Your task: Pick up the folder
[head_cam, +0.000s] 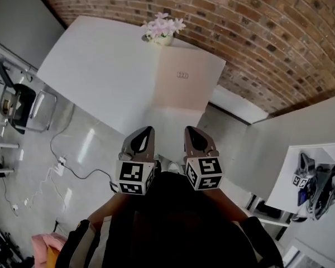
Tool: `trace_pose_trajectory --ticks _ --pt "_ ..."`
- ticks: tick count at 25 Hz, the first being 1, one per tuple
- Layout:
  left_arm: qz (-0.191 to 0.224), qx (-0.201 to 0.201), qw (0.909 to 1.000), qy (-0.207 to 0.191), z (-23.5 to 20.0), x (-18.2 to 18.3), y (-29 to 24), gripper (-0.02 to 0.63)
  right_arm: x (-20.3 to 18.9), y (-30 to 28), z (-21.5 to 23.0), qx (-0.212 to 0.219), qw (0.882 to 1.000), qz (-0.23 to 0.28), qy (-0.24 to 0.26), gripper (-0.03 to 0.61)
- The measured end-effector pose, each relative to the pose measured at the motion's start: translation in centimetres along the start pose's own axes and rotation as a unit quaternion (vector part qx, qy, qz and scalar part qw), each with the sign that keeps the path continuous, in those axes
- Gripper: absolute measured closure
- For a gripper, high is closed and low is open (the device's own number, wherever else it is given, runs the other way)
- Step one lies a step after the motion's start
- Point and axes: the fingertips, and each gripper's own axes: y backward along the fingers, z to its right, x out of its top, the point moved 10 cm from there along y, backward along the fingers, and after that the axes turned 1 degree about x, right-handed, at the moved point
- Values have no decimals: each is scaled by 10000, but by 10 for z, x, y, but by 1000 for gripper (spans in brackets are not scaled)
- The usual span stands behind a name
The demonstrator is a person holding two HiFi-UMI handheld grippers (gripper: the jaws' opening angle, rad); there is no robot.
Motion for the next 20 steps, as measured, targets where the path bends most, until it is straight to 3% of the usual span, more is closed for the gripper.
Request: trace_pose_trajectory --ticks 6,8,10,20 --pt "-263 -556 9981 -29 -23 13 -62 611 9 -33 26 -512 9985 -179 -112 575" --pt "-401 -742 9964 -10 -31 14 -80 556 10 -45 33 -632 9975 -276 -152 573" --pt "-519 -867 9949 15 -38 14 -96 527 10 -57 40 -695 9966 -398 -197 520" --pt "-1271 -1163 9849 190 -68 -4 -169 382 0 -98 80 -975 9888 -931 -644 378"
